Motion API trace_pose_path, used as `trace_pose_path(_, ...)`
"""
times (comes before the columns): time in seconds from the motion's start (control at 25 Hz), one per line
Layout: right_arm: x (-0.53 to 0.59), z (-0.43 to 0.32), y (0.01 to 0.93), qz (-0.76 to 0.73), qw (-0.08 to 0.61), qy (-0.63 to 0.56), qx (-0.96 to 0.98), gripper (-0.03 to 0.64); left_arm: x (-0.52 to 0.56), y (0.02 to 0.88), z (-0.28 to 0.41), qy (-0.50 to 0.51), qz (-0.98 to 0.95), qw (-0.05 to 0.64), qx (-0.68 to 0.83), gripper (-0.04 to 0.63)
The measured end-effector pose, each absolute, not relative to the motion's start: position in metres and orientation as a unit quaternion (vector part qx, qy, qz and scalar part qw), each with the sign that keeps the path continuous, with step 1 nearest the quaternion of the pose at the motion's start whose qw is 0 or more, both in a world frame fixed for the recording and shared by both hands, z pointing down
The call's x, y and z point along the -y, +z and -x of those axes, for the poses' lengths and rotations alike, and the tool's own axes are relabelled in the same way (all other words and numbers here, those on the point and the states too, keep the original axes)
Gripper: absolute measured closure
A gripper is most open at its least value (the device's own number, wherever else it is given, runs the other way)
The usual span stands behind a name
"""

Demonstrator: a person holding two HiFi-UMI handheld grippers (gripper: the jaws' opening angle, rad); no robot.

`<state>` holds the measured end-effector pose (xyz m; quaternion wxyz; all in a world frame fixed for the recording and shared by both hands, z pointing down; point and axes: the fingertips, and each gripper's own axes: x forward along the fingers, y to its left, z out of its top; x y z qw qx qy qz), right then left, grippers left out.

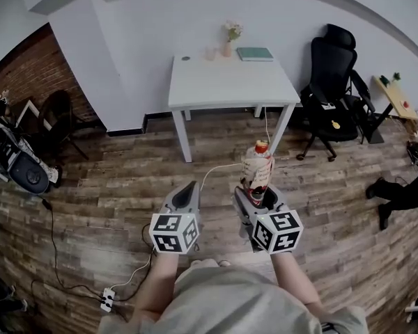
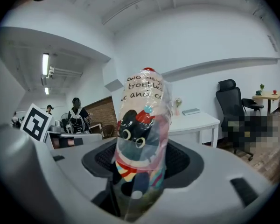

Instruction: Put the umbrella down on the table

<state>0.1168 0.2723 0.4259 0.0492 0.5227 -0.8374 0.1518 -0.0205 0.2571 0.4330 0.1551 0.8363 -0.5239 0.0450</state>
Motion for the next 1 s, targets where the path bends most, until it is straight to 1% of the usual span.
trace_pose_path(0.6, -0.293, -0.136, 0.424, -0.513, 0.034, 0.163, 0.842, 0.345, -0.288, 0.433, 0.003, 0.028, -0.831, 0.162, 0.532, 0.588)
trace_pose_path(1.0, -0.288, -0.142, 0.423, -0.510, 0.025, 0.165, 0.844, 0.345, -0.285, 0.439, -0.007, 0.026, -0.833, 0.165, 0.528, 0.588)
